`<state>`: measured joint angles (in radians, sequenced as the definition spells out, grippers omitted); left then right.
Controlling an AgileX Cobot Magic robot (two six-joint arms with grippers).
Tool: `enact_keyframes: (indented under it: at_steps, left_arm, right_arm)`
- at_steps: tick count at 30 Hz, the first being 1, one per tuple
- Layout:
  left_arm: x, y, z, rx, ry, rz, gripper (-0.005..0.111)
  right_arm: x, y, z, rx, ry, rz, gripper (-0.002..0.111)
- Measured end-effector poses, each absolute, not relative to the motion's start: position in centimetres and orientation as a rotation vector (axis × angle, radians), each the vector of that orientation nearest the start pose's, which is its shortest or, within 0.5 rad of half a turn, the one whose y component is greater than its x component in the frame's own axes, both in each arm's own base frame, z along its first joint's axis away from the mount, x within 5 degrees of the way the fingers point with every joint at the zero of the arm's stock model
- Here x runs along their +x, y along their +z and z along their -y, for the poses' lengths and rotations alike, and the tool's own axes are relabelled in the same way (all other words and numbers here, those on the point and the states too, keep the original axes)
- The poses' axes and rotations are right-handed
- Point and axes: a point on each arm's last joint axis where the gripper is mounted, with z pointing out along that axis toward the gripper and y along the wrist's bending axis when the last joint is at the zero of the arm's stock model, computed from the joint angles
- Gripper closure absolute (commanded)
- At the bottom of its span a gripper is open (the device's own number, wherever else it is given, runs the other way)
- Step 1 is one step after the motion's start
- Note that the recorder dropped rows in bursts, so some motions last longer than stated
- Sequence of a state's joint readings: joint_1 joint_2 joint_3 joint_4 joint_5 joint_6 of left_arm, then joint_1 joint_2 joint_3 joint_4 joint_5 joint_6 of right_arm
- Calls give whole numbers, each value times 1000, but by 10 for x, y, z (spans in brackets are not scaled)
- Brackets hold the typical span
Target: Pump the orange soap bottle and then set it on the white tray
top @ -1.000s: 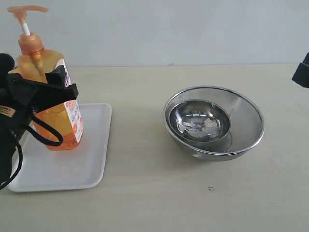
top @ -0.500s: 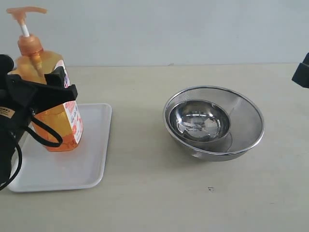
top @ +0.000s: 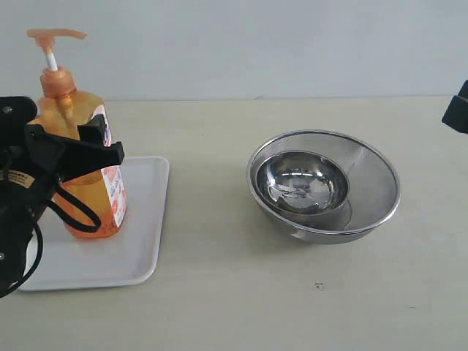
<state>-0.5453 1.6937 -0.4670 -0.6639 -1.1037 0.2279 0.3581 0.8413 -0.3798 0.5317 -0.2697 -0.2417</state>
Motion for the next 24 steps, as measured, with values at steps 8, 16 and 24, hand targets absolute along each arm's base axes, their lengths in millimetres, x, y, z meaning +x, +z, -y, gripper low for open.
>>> enact_keyframes:
  at_steps: [8,16,24]
  left_arm:
    - [260,168,99,-77,4,-1678,102]
    - [261,165,98,-84,15,-1671,102]
    - [261,165,98,-85,16,-1668,102]
  right_arm:
    - [165,275,-49,29,353,-1722,108]
    - [165,275,-49,29,353,-1722,108]
    - [165,275,-49,29,353,-1722,108]
